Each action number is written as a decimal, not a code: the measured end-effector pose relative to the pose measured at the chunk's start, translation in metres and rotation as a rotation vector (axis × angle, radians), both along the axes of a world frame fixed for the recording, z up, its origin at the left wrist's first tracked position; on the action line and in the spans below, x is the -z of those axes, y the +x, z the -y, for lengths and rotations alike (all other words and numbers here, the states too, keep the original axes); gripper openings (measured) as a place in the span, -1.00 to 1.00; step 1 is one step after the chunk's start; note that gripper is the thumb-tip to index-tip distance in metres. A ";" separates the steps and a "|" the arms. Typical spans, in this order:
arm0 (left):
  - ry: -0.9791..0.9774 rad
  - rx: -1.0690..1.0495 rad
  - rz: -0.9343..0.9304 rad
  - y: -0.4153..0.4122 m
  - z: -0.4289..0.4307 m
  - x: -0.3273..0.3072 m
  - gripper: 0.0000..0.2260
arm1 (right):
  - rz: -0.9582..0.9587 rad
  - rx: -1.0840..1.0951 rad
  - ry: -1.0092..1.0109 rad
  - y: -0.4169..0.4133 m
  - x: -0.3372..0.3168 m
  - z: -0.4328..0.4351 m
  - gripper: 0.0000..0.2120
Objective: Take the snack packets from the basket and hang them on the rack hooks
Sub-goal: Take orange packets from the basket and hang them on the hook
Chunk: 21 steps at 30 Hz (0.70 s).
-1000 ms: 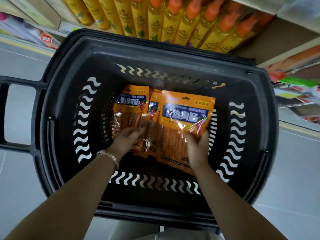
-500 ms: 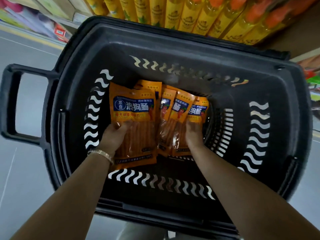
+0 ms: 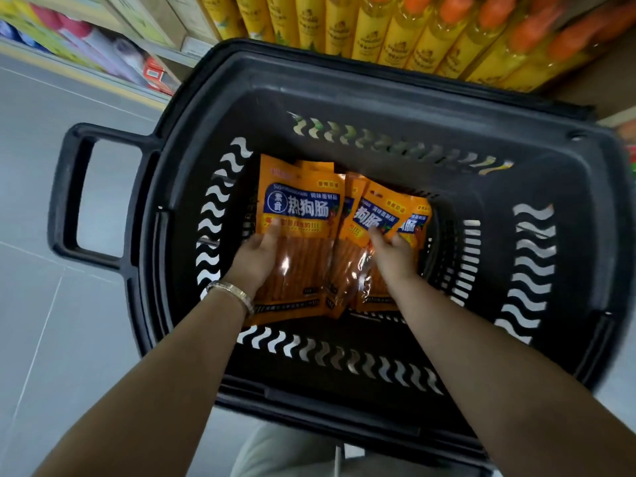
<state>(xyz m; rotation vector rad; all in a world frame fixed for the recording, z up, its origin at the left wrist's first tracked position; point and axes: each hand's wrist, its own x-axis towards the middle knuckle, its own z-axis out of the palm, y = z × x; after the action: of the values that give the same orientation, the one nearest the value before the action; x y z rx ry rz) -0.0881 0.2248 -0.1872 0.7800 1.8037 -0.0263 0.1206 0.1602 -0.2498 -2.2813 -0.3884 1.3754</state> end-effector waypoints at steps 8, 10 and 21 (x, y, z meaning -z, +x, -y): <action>0.069 0.099 0.209 0.017 0.010 -0.076 -0.72 | 0.070 0.063 0.181 0.030 -0.088 0.046 -0.68; 0.087 0.139 0.286 0.021 0.010 -0.094 -0.78 | 0.102 0.047 0.234 0.038 -0.115 0.049 -0.70; 0.395 0.310 0.339 0.087 0.039 -0.217 -0.72 | 0.246 0.316 0.693 0.089 -0.275 0.121 -0.86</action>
<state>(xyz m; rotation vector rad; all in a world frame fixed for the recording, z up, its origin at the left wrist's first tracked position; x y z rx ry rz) -0.0010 0.1855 0.0295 1.2599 1.3679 0.2525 0.2101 0.0387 0.0251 -1.8200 -0.4682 0.6601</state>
